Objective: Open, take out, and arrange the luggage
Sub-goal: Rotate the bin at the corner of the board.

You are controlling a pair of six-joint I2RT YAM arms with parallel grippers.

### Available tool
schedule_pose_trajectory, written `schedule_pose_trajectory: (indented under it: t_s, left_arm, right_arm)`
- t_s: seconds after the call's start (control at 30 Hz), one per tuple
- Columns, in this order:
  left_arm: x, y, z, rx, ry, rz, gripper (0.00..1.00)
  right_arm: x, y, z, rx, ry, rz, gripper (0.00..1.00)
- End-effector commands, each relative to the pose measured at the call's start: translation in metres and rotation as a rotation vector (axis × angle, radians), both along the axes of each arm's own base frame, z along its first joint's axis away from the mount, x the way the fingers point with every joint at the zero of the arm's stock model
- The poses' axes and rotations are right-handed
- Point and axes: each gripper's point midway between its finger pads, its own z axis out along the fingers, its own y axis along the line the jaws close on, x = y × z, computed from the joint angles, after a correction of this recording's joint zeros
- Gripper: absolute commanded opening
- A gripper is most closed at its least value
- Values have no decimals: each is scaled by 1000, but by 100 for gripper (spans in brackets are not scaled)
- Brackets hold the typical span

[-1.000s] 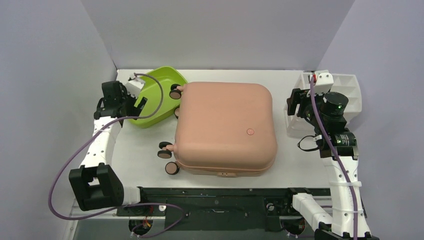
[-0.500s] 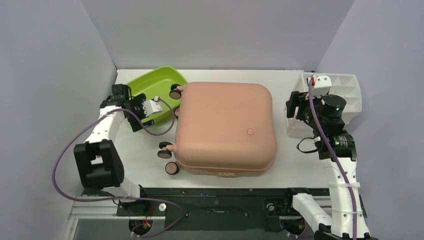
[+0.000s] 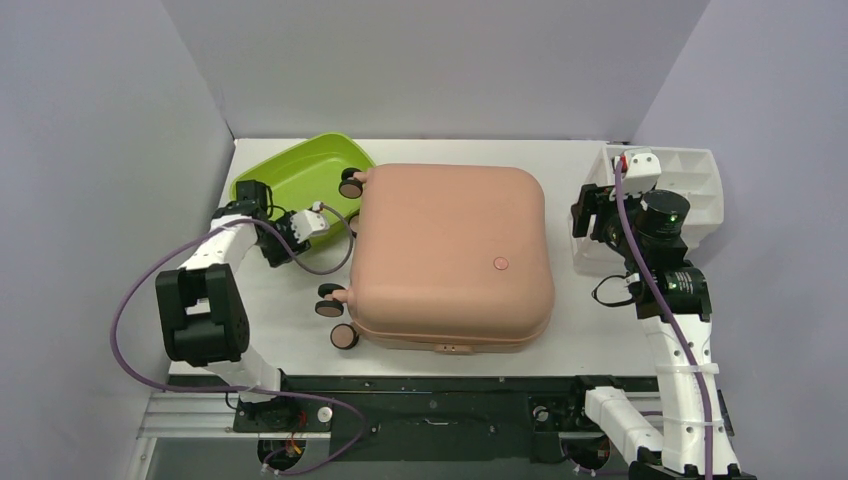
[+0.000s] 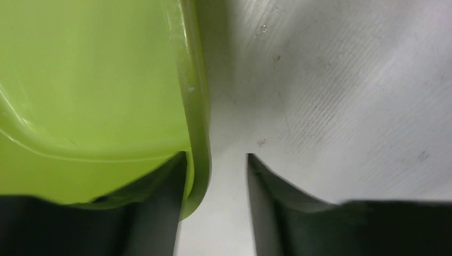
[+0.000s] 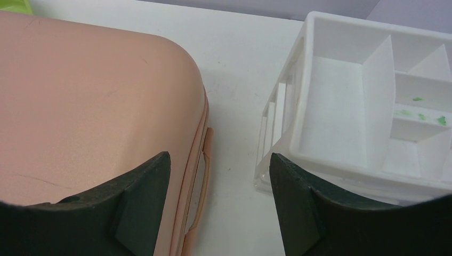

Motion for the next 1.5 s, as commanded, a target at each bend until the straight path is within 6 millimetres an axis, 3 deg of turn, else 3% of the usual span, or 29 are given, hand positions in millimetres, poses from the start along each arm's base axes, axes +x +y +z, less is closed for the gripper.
schedule_pose_trajectory:
  t_s: [0.0,0.1,0.17,0.6,0.63,1.1,1.17,1.23,1.27,1.3,1.33,1.37,1.4,1.47]
  left_arm:
    - [12,10,-1,27,-62,180,29]
    - [0,13,-13,68,-23,257,10]
    - [-7,10,-16,55,-4,308,7]
    - [-28,-23,3,-129,46,674,9]
    - [-29,-33,1,-131,63,684,9]
    - [-41,-12,6,-68,5,952,13]
    - [-42,-9,8,-56,-9,965,17]
    - [-42,-9,10,-63,-14,960,26]
    - [-41,-9,12,-67,-23,960,36]
    - [-39,-11,15,-77,-29,952,46]
    - [-37,-11,19,-83,-41,945,86]
    - [-34,-12,25,-93,-54,938,95]
    - [-33,-12,30,-103,-65,934,99]
    - [-29,-15,44,-130,-88,925,97]
  right_arm:
    - [4,1,14,-1,-61,-3,63]
    - [5,1,16,2,-65,-1,63]
    - [5,2,16,6,-65,0,63]
    - [6,3,17,6,-59,3,63]
    - [6,3,17,4,-58,4,63]
    - [1,13,0,-88,-17,85,63]
    - [-2,18,-3,-109,-11,120,64]
    - [-6,28,-8,-135,-3,172,64]
    - [-7,31,-9,-144,-2,191,64]
    - [-10,37,-12,-165,-1,226,64]
    - [-12,40,-14,-176,1,245,65]
    - [-17,46,-17,-202,1,284,65]
    - [-19,49,-20,-230,4,308,65]
    - [-28,59,-29,-279,15,378,66]
